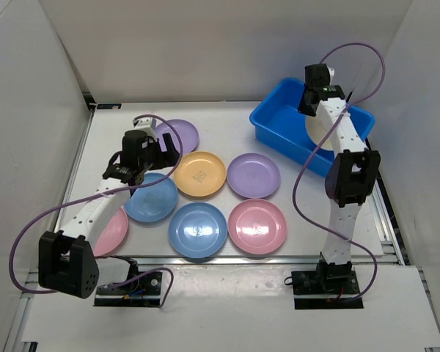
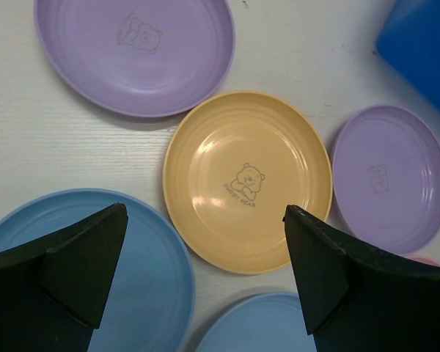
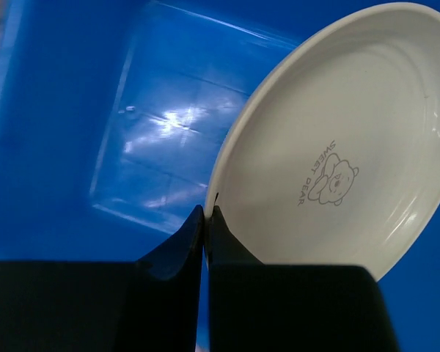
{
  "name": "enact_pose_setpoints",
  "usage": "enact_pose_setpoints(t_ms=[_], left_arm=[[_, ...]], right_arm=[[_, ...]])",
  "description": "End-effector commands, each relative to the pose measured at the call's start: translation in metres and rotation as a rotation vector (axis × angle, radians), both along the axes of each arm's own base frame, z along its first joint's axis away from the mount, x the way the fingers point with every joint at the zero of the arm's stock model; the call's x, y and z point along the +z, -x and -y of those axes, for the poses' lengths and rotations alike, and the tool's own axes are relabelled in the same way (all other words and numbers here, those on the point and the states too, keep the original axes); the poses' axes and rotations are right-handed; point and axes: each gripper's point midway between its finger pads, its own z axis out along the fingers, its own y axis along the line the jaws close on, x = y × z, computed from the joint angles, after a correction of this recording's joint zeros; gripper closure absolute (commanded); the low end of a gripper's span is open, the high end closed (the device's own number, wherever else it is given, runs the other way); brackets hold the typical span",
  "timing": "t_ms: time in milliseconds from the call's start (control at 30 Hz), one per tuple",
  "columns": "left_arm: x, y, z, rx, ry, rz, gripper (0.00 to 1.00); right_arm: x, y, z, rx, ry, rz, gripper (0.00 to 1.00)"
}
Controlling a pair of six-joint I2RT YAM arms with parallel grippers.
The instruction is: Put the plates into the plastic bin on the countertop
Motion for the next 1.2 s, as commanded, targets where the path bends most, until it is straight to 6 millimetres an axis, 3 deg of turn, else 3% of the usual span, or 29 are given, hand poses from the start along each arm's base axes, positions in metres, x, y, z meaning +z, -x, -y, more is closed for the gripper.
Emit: enact_pose_setpoints(t_ms=[0,133,300,400,667,767,833,867,900,933,1000,1033,1100,1133,1167], left_arm=[[0.012,-0.005,-0.015,0.061,0.008,0.020,0.01],[0.011,-0.008,-0.029,0.126,-0.014,0.025,0.01],[0.006,-0.008,-0.033,0.136,-0.012,0.011,0.01],[0.005,-0.010,-0.036,0.147,-0.017,0.001,0.01],[0.004,-0.015,-0.046,0.188,-0.014,-0.012,0.01],[0.003,-0.023,-0.050,0.204,-0.013,-0.021,0.01],[0.004,-0.033,-0.053,0.218,-0.010,-0.023,0.01],[0.002,-0.037,-0.053,0.217,-0.013,-0.028,0.01],[0.002,-0.040,-0.054,0.220,-0.016,-0.031,0.01],[-0.007,-0.046,-0.055,0.219,-0.025,-0.054,0.01],[-0.002,-0.059,-0.057,0.224,-0.021,-0.047,0.01],[-0.009,-0.065,-0.057,0.222,-0.022,-0.066,0.01],[-0.003,-0.081,-0.062,0.231,-0.019,-0.050,0.01],[-0.020,-0.086,-0.065,0.234,-0.028,-0.092,0.01],[-0.016,-0.095,-0.065,0.228,-0.019,-0.085,0.01]], right_arm=[[0.024,-0.015,0.004,0.008,0.001,0.088,1.00],[-0.018,-0.015,0.013,-0.001,0.006,0.019,1.00],[-0.067,-0.021,0.027,-0.018,-0.002,-0.052,1.00],[-0.088,-0.023,0.028,-0.025,-0.003,-0.091,1.00],[-0.120,-0.029,0.020,0.007,-0.021,-0.132,1.00],[-0.114,-0.034,0.020,-0.006,-0.027,-0.114,1.00],[-0.106,-0.036,0.022,-0.009,-0.028,-0.107,0.82],[-0.101,-0.038,0.020,-0.001,-0.024,-0.095,0.82],[-0.093,-0.040,0.021,0.002,-0.024,-0.080,0.67],[-0.078,-0.040,0.020,0.008,-0.020,-0.053,0.61],[-0.061,-0.041,0.022,0.020,-0.012,-0.021,0.35],[-0.042,-0.040,0.021,0.027,-0.006,0.013,0.28],[-0.021,-0.037,0.023,0.032,-0.004,0.044,0.14],[-0.004,-0.032,0.025,0.032,-0.008,0.069,0.08],[0.008,-0.029,0.021,0.046,-0.020,0.089,0.04]])
